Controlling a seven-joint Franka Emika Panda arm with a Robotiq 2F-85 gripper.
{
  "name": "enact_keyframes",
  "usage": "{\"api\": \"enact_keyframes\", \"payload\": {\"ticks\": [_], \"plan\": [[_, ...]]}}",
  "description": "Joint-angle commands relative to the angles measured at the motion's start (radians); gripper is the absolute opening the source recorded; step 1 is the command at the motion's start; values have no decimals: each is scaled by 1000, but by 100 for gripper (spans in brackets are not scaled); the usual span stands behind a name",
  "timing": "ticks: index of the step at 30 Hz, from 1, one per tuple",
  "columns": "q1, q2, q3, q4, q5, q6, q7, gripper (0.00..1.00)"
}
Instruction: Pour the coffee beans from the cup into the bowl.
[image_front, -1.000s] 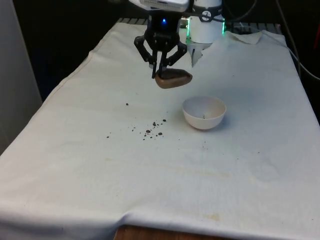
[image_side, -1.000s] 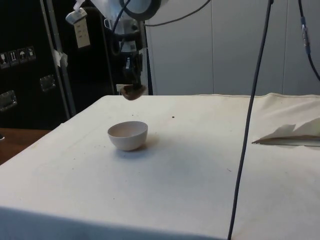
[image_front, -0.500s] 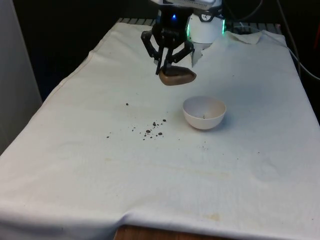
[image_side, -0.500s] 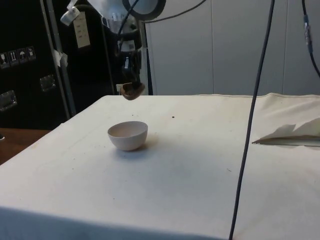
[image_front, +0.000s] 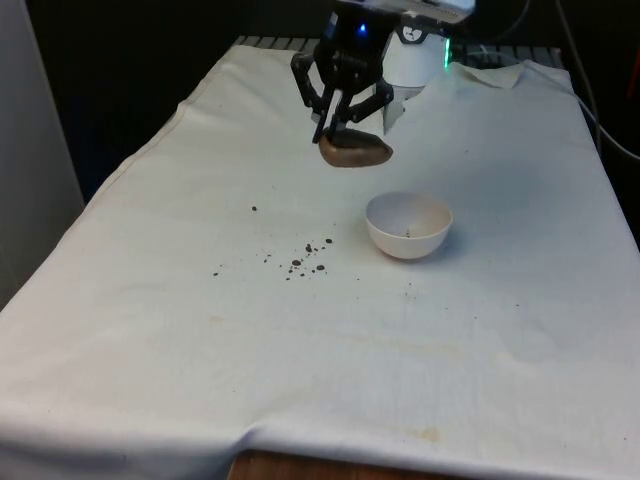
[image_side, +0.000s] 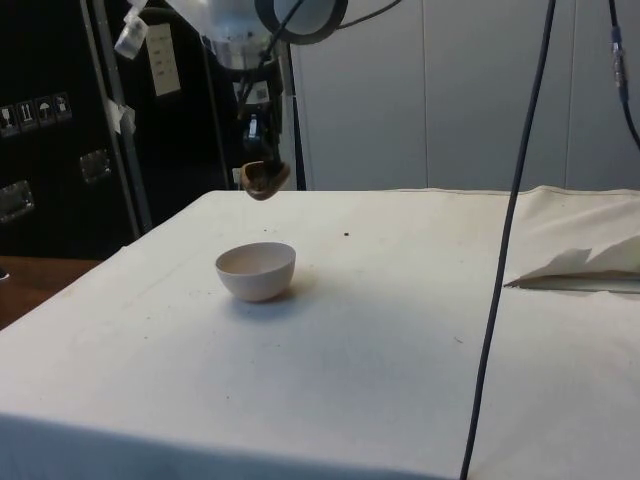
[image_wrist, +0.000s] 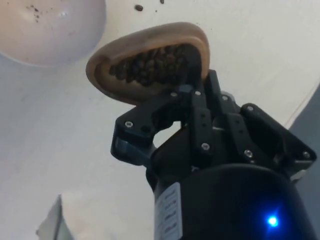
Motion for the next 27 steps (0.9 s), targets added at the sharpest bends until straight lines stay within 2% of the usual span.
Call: {"api": "enact_keyframes", "payload": {"ticks": [1,8,9,11,14,16,18,19,20,27], "plan": [[7,-9,-5,-9,-28,12,25,0],[7,-16,11,-19,-126,7,115,0],[1,-7,18,-11,-112,0,105,0],[8,-16,15,-20,-151,5,139,0],[8,-18,23,-24,-200,2,185,0],[8,-18,25,-25,-212,1,196,0],[9,-18,33,-27,-252,-4,234,0],[1,-12,38,-23,-229,-3,214,0],[8,-19,36,-28,-264,-5,245,0],[8,-18,58,-32,-359,-25,335,0]]}}
